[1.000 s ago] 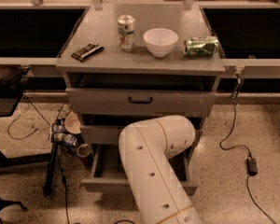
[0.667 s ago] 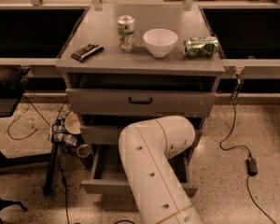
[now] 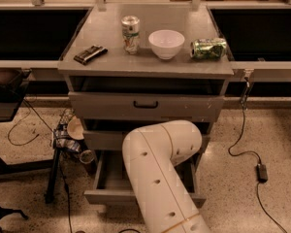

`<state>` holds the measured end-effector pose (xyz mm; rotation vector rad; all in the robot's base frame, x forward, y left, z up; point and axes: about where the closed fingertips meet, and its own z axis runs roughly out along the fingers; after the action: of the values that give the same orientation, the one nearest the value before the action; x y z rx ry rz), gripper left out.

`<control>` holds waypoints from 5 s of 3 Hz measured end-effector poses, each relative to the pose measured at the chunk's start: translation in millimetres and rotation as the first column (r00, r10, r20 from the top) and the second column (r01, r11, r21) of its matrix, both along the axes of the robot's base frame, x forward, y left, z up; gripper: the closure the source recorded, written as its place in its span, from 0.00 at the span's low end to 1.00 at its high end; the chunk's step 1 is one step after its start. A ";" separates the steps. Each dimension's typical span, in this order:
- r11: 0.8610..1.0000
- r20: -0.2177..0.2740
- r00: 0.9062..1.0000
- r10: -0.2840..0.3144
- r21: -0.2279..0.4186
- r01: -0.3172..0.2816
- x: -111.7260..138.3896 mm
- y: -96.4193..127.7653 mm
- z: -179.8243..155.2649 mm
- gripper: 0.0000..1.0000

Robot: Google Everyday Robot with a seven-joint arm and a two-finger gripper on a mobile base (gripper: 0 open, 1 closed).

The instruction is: Open bottom drawer

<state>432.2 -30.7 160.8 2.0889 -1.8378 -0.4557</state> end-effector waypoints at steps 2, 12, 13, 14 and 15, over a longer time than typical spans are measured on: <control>0.999 -0.001 0.999 0.034 -0.017 -0.034 -6.8 -5.8 -1.7 0.00; 0.998 0.018 0.998 -0.059 0.012 0.059 -45.1 6.0 3.1 0.00; 0.998 0.027 0.997 -0.068 0.020 0.068 -49.5 6.3 2.5 0.00; 0.997 0.037 0.996 -0.078 0.033 0.077 -49.6 9.8 5.2 0.00; 0.994 0.065 0.993 -0.099 0.050 0.096 -55.6 8.5 3.5 0.00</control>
Offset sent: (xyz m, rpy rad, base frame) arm -0.0357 -0.0255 0.0041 -0.0383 -0.0043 0.0223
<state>376.6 -22.2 164.3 2.0754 -1.9927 -0.4625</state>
